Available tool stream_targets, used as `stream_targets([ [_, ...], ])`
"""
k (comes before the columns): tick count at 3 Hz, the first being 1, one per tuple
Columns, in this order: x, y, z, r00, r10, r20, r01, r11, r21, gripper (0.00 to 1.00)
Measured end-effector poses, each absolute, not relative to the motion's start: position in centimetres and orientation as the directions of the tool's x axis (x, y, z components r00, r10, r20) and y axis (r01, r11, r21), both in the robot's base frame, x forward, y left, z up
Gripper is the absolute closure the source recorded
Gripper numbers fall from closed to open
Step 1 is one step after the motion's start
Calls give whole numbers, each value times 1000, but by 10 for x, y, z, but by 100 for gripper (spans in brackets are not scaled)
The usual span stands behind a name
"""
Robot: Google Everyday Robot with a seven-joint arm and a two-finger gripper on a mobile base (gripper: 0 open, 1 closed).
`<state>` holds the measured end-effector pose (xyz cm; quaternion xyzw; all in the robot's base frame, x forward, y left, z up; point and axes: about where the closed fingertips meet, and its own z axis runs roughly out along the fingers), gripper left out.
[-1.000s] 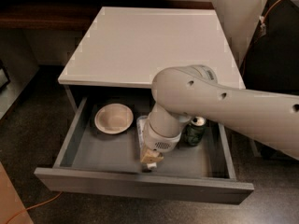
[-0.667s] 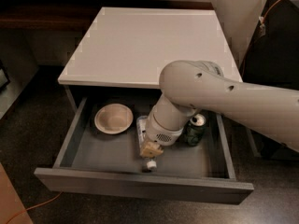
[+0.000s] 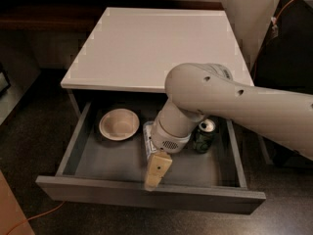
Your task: Pick blue plastic bottle from top drawer and place on counter
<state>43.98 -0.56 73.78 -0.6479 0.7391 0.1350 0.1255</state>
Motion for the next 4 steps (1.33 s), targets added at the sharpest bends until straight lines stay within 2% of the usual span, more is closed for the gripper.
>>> stream_targets([
  [2, 463, 5, 733, -254, -919, -303, -966, 227, 122, 0],
  [3, 485, 4, 724, -454, -846, -279, -891, 424, 165, 0],
  [4, 508, -5, 711, -637, -725, -261, -768, 627, 131, 0],
])
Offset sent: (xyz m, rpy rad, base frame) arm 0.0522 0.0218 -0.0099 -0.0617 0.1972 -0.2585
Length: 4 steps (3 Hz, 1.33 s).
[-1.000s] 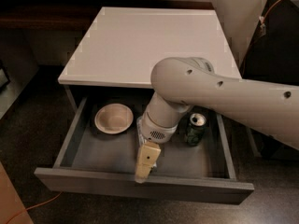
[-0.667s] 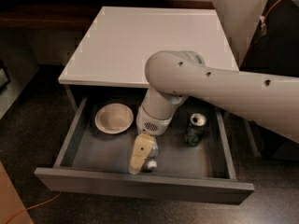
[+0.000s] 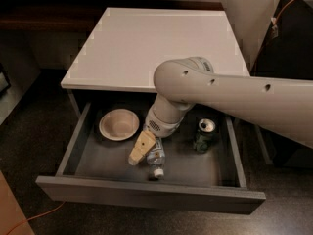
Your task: Pick blue plastic bottle from top drawer and place on counter
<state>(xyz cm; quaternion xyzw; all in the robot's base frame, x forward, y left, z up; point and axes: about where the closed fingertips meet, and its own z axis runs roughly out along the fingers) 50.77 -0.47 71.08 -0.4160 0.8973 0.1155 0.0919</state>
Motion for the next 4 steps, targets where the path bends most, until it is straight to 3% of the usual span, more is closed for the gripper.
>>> stream_targets([
  [2, 536, -12, 679, -788, -588, -181, -613, 778, 139, 0],
  [4, 552, -12, 636, -826, -558, -76, -562, 808, 180, 0],
])
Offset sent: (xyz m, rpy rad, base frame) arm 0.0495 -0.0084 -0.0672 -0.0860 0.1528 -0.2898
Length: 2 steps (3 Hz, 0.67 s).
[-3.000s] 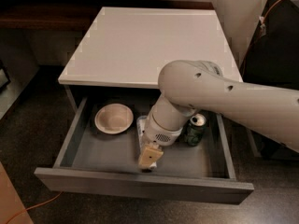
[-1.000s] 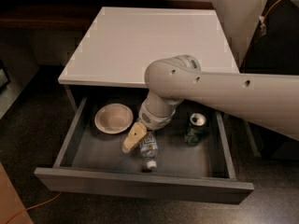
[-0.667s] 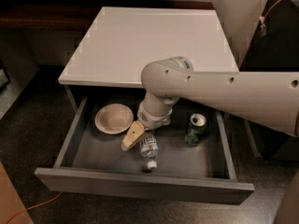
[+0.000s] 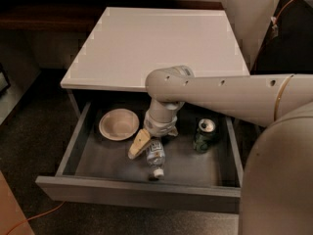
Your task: Pick blue plastic bottle from top drawer and place on counter
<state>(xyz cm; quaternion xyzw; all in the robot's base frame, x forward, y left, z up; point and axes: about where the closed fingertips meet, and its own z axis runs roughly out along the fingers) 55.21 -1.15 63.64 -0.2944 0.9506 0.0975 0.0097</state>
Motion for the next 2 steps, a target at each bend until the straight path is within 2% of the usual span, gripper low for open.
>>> stream_targets([
  [1, 552, -15, 626, -842, -538, -53, -537, 823, 184, 0],
  [2, 547, -19, 620, -852, -521, -41, -519, 834, 185, 15],
])
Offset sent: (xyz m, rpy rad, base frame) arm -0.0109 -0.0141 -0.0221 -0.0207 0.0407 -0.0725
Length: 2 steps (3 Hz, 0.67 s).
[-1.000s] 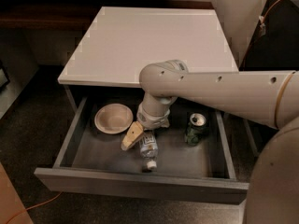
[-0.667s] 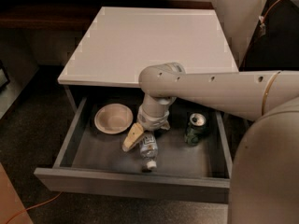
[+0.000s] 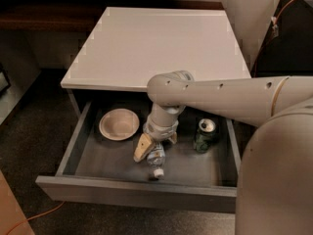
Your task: Pick blue plastic bottle from top drawer and place on counter
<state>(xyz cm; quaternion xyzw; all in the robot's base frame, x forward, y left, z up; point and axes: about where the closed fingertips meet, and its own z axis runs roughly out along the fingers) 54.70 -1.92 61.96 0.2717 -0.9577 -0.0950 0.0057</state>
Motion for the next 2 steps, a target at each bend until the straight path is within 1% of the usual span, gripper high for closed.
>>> stream_targets([
  [1, 538, -25, 622, -847, -531, -37, -529, 831, 174, 47],
  [2, 532, -26, 640, -816, -575, -55, -576, 801, 164, 77],
])
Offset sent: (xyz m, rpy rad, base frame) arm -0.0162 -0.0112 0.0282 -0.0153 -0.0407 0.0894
